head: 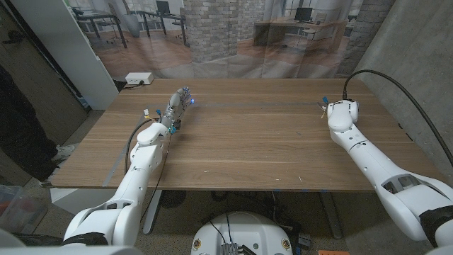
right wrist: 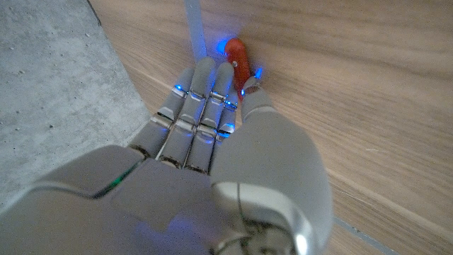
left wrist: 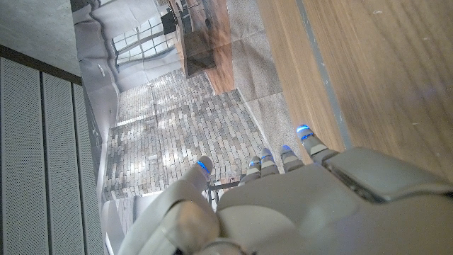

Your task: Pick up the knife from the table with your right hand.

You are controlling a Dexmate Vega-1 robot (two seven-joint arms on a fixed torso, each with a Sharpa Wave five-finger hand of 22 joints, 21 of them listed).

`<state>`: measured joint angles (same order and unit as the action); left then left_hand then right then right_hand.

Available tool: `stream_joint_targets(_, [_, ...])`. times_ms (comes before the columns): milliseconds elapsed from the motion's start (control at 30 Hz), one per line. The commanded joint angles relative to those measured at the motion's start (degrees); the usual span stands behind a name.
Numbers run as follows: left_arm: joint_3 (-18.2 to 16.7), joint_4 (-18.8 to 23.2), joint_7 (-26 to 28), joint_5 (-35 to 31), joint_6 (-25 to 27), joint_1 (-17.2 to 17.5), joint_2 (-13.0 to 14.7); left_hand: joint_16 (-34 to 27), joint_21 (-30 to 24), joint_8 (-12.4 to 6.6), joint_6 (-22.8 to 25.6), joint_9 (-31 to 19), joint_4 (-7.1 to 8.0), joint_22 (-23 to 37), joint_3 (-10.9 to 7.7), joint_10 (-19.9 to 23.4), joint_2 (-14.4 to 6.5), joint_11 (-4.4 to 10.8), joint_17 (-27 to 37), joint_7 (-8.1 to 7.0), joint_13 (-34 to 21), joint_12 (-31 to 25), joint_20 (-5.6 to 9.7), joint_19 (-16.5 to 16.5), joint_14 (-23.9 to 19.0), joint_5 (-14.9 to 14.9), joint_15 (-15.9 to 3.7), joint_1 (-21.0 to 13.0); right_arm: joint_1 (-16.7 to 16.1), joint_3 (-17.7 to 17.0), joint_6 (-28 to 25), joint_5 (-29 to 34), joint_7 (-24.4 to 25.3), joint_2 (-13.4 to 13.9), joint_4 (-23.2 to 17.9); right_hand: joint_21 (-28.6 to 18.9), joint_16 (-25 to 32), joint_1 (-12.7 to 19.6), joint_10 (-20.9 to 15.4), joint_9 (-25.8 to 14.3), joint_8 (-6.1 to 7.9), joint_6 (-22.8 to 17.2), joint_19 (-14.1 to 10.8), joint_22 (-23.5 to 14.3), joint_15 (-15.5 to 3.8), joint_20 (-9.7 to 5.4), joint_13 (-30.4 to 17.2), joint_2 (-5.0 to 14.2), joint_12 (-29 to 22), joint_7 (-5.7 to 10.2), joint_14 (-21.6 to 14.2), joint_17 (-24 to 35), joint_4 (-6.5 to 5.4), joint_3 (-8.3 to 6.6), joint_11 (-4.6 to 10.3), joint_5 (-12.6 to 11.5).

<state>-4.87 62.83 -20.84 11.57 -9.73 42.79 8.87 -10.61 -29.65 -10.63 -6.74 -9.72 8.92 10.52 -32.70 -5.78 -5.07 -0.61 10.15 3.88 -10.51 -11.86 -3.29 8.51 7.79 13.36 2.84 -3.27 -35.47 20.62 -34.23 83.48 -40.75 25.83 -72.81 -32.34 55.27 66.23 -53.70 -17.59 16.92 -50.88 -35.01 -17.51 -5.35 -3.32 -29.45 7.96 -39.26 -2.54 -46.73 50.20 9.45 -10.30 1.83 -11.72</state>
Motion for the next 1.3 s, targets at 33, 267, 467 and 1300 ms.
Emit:
stream_joint_targets(33, [-0.13, 0.24, -0.14, 0.21, 0.00, 0.18, 0.13, -0.11, 0.10, 0.17, 0.03, -0.25, 0.15, 0.28, 0.23, -0.19, -2.49, -0.29, 0.12, 0.34, -0.32, 0.13, -0.21, -0.14, 0.45, 0.27, -0.03, 0.65, -1.16, -0.92, 0.64, -1.11, 2.00, 0.09, -1.19, -2.69, 3.36, 3.08, -2.73, -1.79, 1.69, -5.74, -1.50, -1.00, -6.66, -0.48, -2.89, 1.10, -3.64, 2.12, -2.60, 2.48, -0.49, -0.15, 1.21, 0.66])
stream_joint_targets(267, [-0.16, 0.39, -0.09, 0.25, 0.00, 0.27, 0.17, -0.11, 0.16, 0.19, 0.01, -0.24, 0.15, 0.28, 0.34, -0.23, -2.37, -0.36, 0.12, 0.40, -0.31, 0.14, -0.16, -0.16, 0.46, 0.25, -0.04, 0.72, -2.06, -1.65, 1.06, -2.19, 3.88, 0.26, -2.35, -5.78, 4.98, 4.99, -5.07, -2.69, 2.43, -7.45, -3.60, -2.19, -7.34, -1.29, -3.94, 1.70, -5.74, 1.04, -5.00, 3.58, -0.64, -0.53, 0.96, 0.74])
stream_joint_targets(467, [-0.17, 0.44, -0.10, 0.27, -0.05, 0.31, 0.20, -0.10, 0.22, 0.18, 0.02, -0.24, 0.13, 0.28, 0.41, -0.27, -2.31, -0.40, 0.12, 0.37, -0.31, 0.16, -0.17, -0.16, 0.50, 0.25, 0.01, 0.76, -3.04, -2.23, 1.14, -2.72, 6.03, 0.48, -3.63, -7.62, 4.06, 5.74, -5.58, -3.10, 2.72, -8.42, -4.79, -2.72, -7.35, -1.88, -3.60, 1.57, -6.01, 0.14, -6.04, 3.49, -0.77, -0.90, 0.57, 0.71])
stream_joint_targets(1300, [-0.05, 0.08, -0.46, 0.40, -0.38, 0.07, 0.14, -0.04, 0.44, 0.28, -0.29, -0.24, 0.02, 0.28, 0.56, -0.50, -2.23, -0.38, 0.08, 0.47, -0.31, 0.23, -0.15, -0.20, 0.65, 0.25, 0.02, 0.78, -5.15, -3.87, 1.34, -2.59, 9.55, 0.92, -8.02, -11.07, 2.21, 6.75, -6.77, -4.34, 2.97, -9.30, -5.23, -3.46, -7.30, -1.83, -3.16, 1.08, -6.50, -0.89, -8.74, 4.24, -1.03, -1.56, 0.18, 0.97])
